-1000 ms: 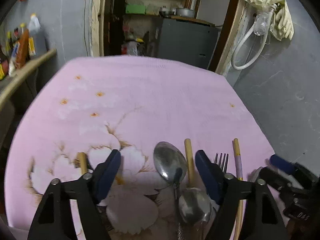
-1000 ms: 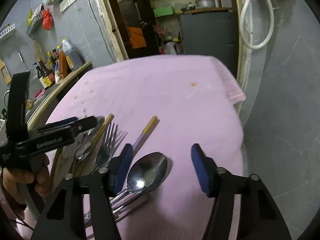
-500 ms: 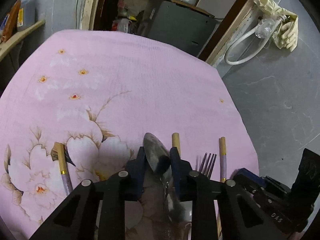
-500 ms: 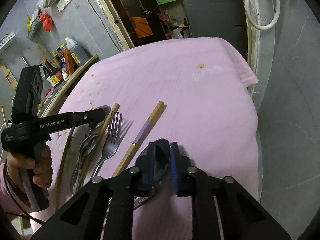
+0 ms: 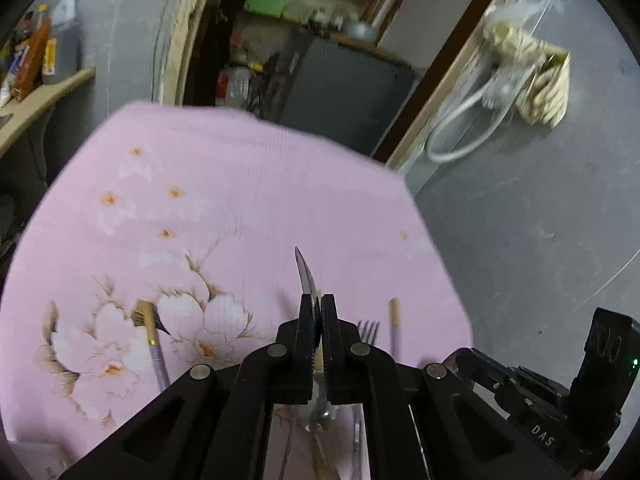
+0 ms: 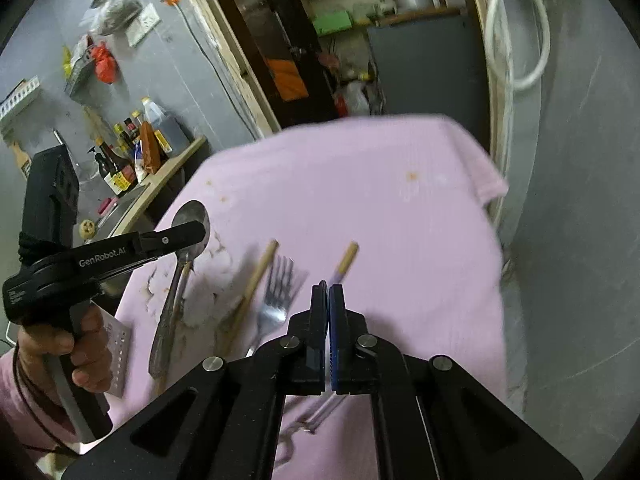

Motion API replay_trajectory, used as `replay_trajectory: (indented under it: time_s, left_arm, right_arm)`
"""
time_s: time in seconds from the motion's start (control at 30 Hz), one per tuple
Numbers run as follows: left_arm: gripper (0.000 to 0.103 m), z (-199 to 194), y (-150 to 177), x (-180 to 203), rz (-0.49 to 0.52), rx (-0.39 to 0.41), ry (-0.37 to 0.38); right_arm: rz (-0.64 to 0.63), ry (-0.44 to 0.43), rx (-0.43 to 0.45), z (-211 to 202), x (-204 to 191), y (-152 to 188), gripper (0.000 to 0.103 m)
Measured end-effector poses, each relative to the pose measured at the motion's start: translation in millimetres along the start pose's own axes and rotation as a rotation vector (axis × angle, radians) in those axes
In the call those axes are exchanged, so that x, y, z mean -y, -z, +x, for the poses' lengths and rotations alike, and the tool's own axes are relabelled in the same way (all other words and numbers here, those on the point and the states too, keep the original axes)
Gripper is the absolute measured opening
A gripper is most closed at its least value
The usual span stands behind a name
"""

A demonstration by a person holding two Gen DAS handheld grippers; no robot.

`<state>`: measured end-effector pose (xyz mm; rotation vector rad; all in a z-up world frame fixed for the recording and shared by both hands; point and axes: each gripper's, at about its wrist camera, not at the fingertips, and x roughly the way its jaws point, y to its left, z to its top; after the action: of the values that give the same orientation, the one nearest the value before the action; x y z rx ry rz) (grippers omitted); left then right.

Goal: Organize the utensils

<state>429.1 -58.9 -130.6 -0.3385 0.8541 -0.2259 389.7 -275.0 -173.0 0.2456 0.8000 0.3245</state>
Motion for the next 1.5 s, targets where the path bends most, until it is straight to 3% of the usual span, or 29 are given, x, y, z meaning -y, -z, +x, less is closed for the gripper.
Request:
replay_trajectory:
  time_s: [0.3,0.43,0.83,1.07,1.3,1.5]
  left_arm:
    - [0.004,-79.3,-6.5,14.9,0.059,0.233,0.008]
    - [0.004,-116.9,-8.6,21.3,0.095,0.333,0.001]
    - [0.004,-243.1,-13.0,8.5,0.157,0.597,0.034]
    - [0.004,-298.0,-2.9,-22.1,0.159,0.704,-0.006]
    - [0.004,-314.8,12.8,-65.2,0.091,0.709,-0.041]
    - [0.004,-309.8,22.2,-96.0,0.041,0.687,-0.017]
  right_arm:
    - [-0.2,0.163,0.253,-75.8,-75.0,-21.3,0.002]
    - [-0.241,0.196,0.35,-109.5,-105.9,-35.0,0.002]
    - [-0.382,0.134,0.589,-194.3,-222.7,-60.5,0.002]
    - [-0.448,0.057,0.636,-203.3,-284.3,-52.2,0.002]
    - [-0.517,0.007,0.641,-184.2,-325.6,-35.8,0.002]
    - [-0.527,-0.001,0.598,-161.9,-335.9,-24.6,0.002]
